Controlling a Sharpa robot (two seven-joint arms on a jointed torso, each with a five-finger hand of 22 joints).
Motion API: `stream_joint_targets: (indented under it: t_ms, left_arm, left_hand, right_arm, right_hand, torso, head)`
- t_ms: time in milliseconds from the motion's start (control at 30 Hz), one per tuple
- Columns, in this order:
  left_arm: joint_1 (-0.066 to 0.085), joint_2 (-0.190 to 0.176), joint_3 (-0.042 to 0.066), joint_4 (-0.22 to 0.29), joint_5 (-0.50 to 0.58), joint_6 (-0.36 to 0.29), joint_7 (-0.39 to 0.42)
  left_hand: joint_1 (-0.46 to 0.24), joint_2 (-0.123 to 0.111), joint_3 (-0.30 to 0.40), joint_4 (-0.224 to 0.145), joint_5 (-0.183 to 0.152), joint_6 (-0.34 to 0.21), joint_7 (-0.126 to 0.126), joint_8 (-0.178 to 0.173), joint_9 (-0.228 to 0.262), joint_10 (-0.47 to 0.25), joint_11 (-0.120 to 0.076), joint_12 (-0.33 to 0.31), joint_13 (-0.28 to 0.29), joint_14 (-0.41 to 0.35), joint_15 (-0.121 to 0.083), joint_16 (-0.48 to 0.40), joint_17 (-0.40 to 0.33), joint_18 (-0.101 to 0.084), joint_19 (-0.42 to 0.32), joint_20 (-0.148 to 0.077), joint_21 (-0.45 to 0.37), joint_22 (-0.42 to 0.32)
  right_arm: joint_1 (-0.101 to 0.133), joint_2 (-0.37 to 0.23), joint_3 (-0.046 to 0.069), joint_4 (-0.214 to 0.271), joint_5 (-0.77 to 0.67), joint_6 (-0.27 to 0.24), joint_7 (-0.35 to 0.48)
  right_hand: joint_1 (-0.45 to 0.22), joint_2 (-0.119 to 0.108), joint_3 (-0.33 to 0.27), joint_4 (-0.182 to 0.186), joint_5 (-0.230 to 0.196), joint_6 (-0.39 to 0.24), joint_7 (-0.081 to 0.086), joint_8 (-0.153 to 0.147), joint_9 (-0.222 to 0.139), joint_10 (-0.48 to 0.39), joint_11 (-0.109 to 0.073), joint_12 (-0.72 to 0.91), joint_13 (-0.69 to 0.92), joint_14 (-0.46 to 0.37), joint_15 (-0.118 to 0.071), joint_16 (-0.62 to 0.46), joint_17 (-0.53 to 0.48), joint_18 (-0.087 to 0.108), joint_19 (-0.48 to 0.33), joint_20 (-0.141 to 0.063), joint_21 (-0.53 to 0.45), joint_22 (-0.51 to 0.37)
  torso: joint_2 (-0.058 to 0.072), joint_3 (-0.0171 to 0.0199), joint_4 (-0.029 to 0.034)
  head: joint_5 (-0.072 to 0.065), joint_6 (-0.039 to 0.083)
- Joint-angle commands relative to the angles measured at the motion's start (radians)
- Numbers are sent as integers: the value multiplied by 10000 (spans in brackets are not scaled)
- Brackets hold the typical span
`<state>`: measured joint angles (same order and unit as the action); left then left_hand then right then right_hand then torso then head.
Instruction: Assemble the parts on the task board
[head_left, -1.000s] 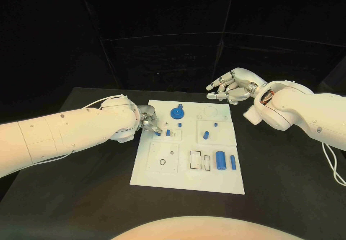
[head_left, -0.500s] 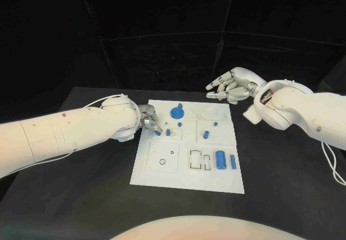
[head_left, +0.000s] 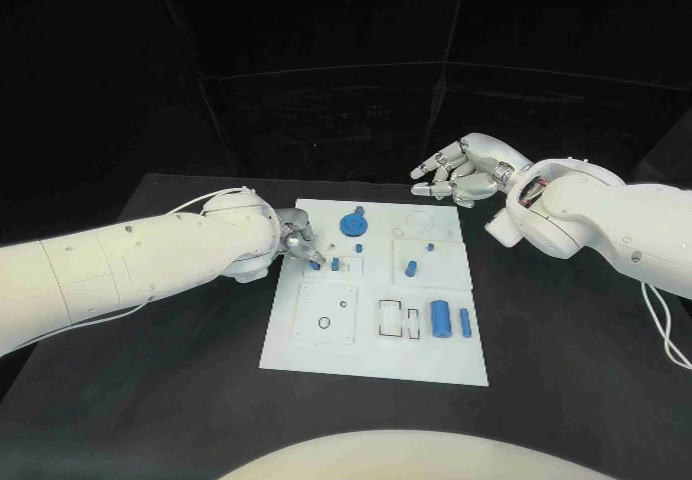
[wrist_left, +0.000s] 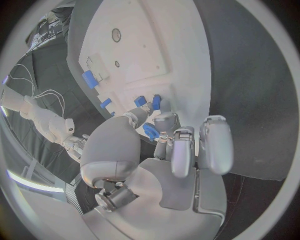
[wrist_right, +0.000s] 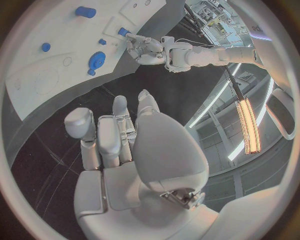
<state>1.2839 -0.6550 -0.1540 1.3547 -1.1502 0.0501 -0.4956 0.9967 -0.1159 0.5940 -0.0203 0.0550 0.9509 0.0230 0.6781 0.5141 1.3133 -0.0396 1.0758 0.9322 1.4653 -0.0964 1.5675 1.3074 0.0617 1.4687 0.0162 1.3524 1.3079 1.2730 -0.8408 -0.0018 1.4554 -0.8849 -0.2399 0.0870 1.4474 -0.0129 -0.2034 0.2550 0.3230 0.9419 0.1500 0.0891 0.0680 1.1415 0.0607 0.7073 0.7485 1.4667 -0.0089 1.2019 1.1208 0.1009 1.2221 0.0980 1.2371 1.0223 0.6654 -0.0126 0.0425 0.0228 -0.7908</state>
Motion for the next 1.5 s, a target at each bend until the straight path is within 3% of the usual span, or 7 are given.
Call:
stream_joint_targets:
  t_ms: [33,633,1067,1333,1500]
  left_arm:
    - [-28,35,-24,-30,73,232,-108]
    - [-27,165,-24,-239,73,220,-131]
    - [-27,182,-24,-304,116,113,-134]
    - [-28,130,-23,-206,221,-24,-124]
    - [-28,-8,-18,-129,460,-440,-72]
  left_hand:
    - [-138,-11,-84,26,-7,75,-13,58,-13,37,-62,41,21,1055,-47,32,2634,-36,240,-67,47,148]
    - [-700,14,-764,516,-21,167,-27,167,-32,120,-75,163,117,1055,-62,32,2634,-53,273,-89,91,232]
    - [-1288,-101,-2048,1093,-31,165,-11,219,-74,97,-56,182,105,1055,-51,32,2634,-55,281,-82,81,263]
    - [-1249,-64,-2308,1152,-28,156,-17,226,-85,88,-62,180,96,1055,-56,32,2634,-53,280,-87,70,261]
    - [-1191,-11,-2630,1250,-29,3,27,164,-126,-146,-32,-133,-284,1055,-48,32,2634,-25,239,-85,-50,145]
  right_arm:
    - [18,4,6,23,-11,38,92]
    - [19,-3,6,36,-11,22,94]
    - [19,-2,6,31,-11,15,99]
    - [19,6,6,21,-11,17,105]
    - [19,14,6,8,-11,16,111]
  right_hand:
    - [31,96,-74,-6,13,-19,-24,58,15,7,-14,-18,-11,25,-61,-33,3,165,-62,-17,-50,-10]
    - [13,98,-99,8,11,-23,-22,59,15,1,-11,-16,-20,21,-59,-53,-12,169,-74,-16,-69,-34]
    - [-36,107,-136,43,12,-33,-16,58,13,-5,-4,-11,-30,17,-55,-72,-23,171,-79,-15,-84,-48]
    - [-36,107,-136,43,12,-33,-16,58,13,-5,-4,-11,-30,17,-55,-72,-23,171,-79,-15,-84,-48]
    - [-36,107,-136,43,12,-33,-16,58,13,-5,-4,-11,-30,17,-55,-72,-23,171,-79,-15,-84,-48]
  torso:
    - [-1,2,-4]
    - [1,-2,2]
    - [-4,-6,9]
    - [1,-9,10]
    - [-11,-10,19]
  head:
    - [4,-4]
    - [-46,-43]
    - [-66,-37]
    - [-70,-40]
    - [-84,-32]
